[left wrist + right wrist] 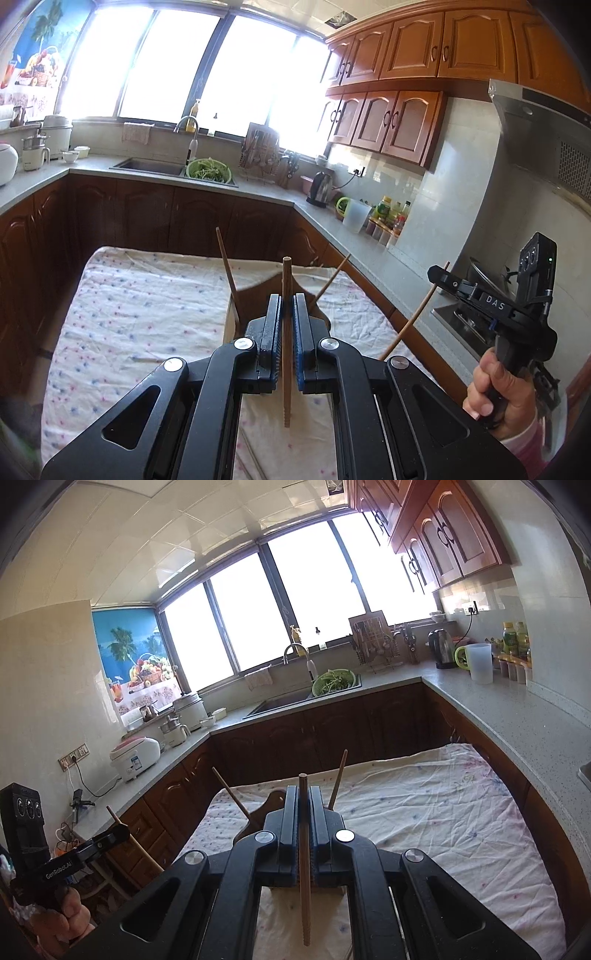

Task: Organize utensils
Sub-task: 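Lift both chopsticks and carry them over the wooden holder, then insert the chopsticks into the holder and open both grippers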

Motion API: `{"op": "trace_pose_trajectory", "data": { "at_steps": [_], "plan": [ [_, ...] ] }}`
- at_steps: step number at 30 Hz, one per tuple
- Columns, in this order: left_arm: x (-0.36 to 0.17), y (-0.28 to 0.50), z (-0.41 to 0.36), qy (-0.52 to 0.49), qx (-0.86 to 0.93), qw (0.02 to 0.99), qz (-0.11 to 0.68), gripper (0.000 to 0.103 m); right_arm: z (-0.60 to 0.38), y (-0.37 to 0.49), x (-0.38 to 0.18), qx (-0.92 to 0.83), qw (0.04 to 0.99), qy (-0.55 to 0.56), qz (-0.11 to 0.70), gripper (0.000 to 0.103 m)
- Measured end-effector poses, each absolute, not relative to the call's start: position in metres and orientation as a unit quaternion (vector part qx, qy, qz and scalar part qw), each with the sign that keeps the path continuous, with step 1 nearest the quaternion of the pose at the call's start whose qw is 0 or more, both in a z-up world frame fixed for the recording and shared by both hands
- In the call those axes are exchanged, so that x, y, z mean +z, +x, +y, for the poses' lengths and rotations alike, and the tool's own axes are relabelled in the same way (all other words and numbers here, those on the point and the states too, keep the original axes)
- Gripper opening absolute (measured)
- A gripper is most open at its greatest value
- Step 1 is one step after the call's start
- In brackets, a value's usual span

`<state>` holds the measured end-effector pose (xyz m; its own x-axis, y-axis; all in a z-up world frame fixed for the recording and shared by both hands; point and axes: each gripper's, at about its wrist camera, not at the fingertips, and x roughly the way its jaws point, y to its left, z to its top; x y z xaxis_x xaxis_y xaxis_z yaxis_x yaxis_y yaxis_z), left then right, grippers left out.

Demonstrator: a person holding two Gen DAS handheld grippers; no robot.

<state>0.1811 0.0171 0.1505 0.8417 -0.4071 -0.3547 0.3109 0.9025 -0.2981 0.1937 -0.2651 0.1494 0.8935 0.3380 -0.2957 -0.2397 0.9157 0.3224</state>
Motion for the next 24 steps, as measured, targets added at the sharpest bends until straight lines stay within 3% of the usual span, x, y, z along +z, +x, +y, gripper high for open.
{"op": "trace_pose_trajectory", "data": {
  "at_steps": [12,24],
  "plan": [
    [0.199,0.251,0.026,-0.112,-0.149,0.973,0.139,0.005,-0.267,0.253,0.188,0.129,0.971,0.173,0.107,0.005],
    [0.114,0.300,0.018,-0.125,-0.105,0.970,0.178,0.005,-0.253,0.293,0.113,0.106,0.968,0.175,0.148,0.005]
  ]
}}
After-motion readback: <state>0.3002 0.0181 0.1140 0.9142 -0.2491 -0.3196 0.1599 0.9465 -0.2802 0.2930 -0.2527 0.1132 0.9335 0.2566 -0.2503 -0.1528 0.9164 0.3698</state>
